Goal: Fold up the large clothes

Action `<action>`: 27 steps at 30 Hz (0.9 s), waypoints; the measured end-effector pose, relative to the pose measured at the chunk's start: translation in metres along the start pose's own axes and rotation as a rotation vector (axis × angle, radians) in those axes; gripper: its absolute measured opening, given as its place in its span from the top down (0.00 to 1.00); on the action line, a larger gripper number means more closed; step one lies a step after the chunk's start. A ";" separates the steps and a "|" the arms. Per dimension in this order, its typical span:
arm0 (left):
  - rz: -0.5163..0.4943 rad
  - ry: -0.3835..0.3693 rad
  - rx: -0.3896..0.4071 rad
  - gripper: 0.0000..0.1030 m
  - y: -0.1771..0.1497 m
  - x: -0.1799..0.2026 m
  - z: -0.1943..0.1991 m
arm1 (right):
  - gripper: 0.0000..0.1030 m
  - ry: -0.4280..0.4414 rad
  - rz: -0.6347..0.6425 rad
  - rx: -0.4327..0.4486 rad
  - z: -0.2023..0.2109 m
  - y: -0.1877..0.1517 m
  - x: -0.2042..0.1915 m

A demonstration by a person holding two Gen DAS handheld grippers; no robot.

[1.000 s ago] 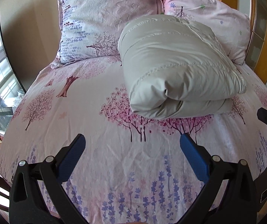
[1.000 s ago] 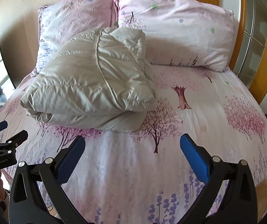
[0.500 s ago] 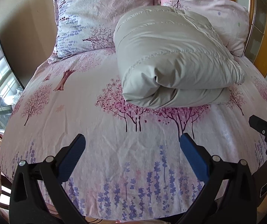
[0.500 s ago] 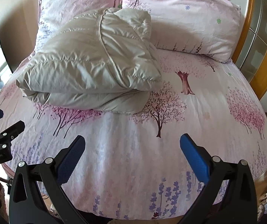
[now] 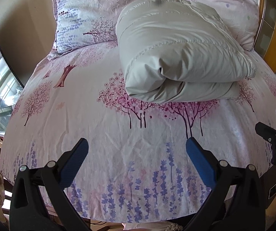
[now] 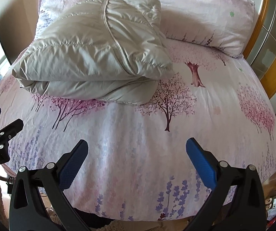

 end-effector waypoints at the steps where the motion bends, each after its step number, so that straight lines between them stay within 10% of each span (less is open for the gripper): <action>1: -0.002 0.000 -0.006 0.02 0.000 0.000 -0.001 | 0.01 0.000 0.001 -0.005 -0.001 0.000 0.000; 27: 0.000 -0.006 -0.043 0.02 -0.001 0.001 -0.006 | 0.01 -0.002 0.013 -0.038 -0.007 -0.001 -0.002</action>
Point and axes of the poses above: each gripper's, at about its wrist camera, not at the fingertips, and z roughly against the way its jaws point, x to its right, y to its top, the point moved 3 cm from there along -z, roughly the way its jaws point, and after that the axes turned 4 degrees about x, right-handed, at the moved point
